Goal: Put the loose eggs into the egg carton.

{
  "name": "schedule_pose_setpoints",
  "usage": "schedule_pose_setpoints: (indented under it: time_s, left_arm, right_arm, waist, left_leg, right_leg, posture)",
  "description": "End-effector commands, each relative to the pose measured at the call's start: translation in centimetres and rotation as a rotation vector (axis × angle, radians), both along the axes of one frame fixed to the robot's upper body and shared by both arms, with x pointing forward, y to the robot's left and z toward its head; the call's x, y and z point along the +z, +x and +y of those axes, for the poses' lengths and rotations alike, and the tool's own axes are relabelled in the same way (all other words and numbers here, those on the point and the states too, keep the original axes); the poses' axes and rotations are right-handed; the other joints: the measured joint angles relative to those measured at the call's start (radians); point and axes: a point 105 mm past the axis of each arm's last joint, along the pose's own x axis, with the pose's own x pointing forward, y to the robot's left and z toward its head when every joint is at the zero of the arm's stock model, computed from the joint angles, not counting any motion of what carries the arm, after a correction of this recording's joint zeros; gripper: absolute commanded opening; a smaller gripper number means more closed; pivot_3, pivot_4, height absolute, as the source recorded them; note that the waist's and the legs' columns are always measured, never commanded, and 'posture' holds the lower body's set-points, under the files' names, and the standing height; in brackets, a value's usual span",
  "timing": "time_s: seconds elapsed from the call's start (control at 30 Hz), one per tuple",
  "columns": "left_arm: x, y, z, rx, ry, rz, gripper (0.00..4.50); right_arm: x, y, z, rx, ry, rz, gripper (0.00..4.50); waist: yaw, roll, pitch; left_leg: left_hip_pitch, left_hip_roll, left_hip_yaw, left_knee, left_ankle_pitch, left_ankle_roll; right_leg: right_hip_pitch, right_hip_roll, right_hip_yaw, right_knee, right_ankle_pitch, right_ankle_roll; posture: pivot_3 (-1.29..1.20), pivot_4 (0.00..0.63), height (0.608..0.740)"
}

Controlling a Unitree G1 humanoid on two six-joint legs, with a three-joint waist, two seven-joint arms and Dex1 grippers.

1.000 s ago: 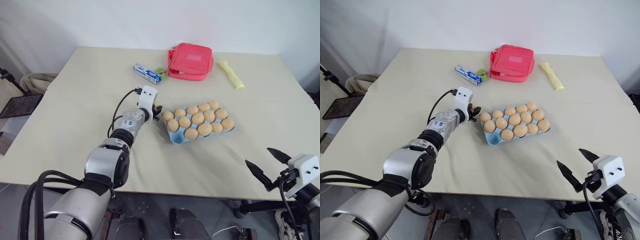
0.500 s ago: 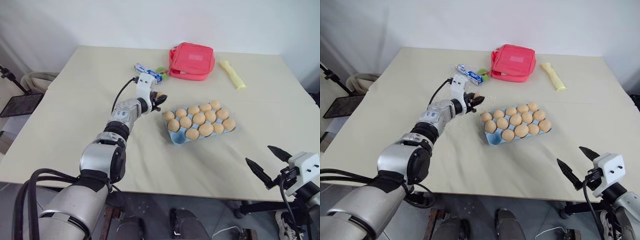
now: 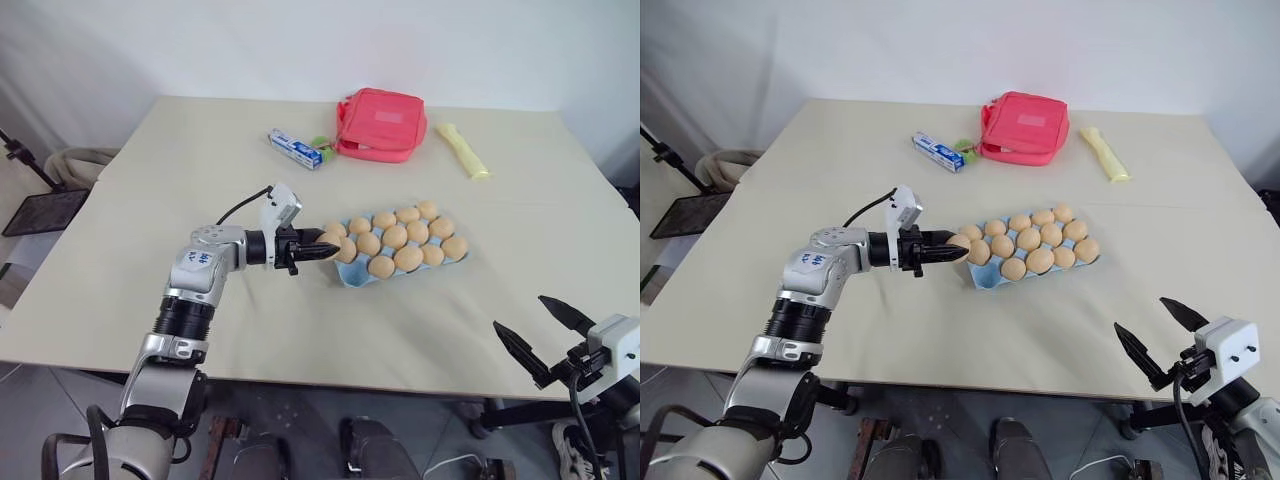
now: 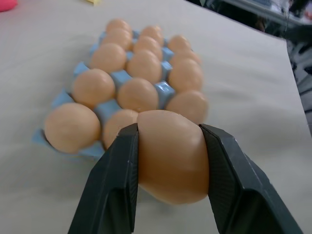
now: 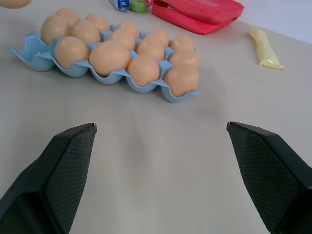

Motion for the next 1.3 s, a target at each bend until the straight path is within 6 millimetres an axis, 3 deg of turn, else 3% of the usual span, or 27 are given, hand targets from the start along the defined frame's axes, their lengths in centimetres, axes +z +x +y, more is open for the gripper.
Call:
schedule_pose_setpoints:
  time_s: [0.03, 0.33, 0.57, 1.0, 1.03, 1.23, 1.27, 1.3]
  left_arm:
    - [0.9, -1.4, -1.1, -0.082, 0.010, -0.039, 1.57]
    - [-0.6, -2.5, -2.8, -0.180, 0.076, -0.037, 1.57]
    - [-1.0, -1.5, -3.7, -0.161, 0.068, -0.052, 1.57]
    - [-0.9, 0.2, -5.7, -0.149, 0.056, -0.049, 1.57]
    - [-1.0, 0.0, -5.8, -0.162, 0.059, -0.043, 2.23]
    - [-0.6, -0.4, -5.9, -0.178, 0.039, -0.050, 4.17]
    - [-0.2, -0.5, -5.8, -0.181, 0.025, -0.056, 4.47]
    - [0.3, -0.4, -5.7, -0.176, 0.008, -0.067, 4.47]
  right_arm:
    - [1.3, 0.3, -0.3, 0.002, -0.024, -0.048, 4.50]
    - [1.6, 0.7, 0.4, 0.034, -0.014, -0.067, 4.50]
    - [1.3, 0.0, 1.1, 0.069, 0.000, -0.040, 4.50]
    - [1.0, -0.2, 0.6, 0.025, -0.008, -0.039, 4.50]
    - [1.0, -0.3, 0.6, 0.023, -0.009, -0.038, 4.50]
    - [1.0, -0.4, 0.4, 0.018, -0.013, -0.036, 4.50]
    - [1.0, -0.4, 0.3, 0.019, -0.015, -0.036, 4.50]
    - [1.1, -0.3, 0.2, 0.019, -0.017, -0.036, 4.50]
  waist:
    - [-0.001, 0.000, 0.000]
    - [-0.002, 0.000, 0.000]
    - [-0.001, 0.000, 0.000]
    - [-0.001, 0.000, 0.000]
    - [-0.001, 0.000, 0.000]
    - [-0.001, 0.000, 0.000]
    - [-0.001, 0.000, 0.000]
    - [-0.001, 0.000, 0.000]
  left_leg:
    - [0.001, 0.000, -0.001, 0.001, 0.000, 0.000]
    - [0.005, 0.001, -0.001, -0.001, 0.000, 0.002]
    - [0.005, 0.001, -0.001, -0.007, 0.001, 0.005]
    - [0.005, 0.001, -0.001, -0.014, 0.000, 0.004]
    - [0.005, 0.001, -0.001, -0.014, 0.000, 0.004]
    - [0.005, 0.001, -0.001, -0.014, 0.000, 0.004]
    - [0.005, 0.001, -0.001, -0.014, -0.001, 0.004]
    - [0.005, 0.001, -0.001, -0.014, -0.001, 0.004]
  right_leg:
    - [0.002, 0.000, 0.000, -0.002, 0.001, 0.000]
    - [0.010, 0.000, 0.000, -0.012, 0.003, -0.002]
    - [0.009, 0.000, -0.001, -0.014, 0.004, 0.000]
    - [0.008, 0.000, -0.002, -0.018, 0.003, 0.000]
    - [0.008, 0.001, -0.002, -0.018, 0.003, 0.000]
    - [0.007, 0.000, -0.002, -0.018, 0.003, 0.000]
    - [0.007, 0.000, -0.002, -0.018, 0.003, 0.000]
    - [0.007, 0.000, -0.002, -0.018, 0.003, 0.000]
  posture:
    - [0.00, 0.150, 0.740]
    - [0.00, 0.150, 0.740]
    - [0.00, 0.150, 0.740]
    - [0.00, 0.150, 0.740]
    - [0.00, 0.150, 0.740]
    - [0.00, 0.150, 0.740]
    - [0.00, 0.150, 0.740]
    - [0.00, 0.150, 0.740]
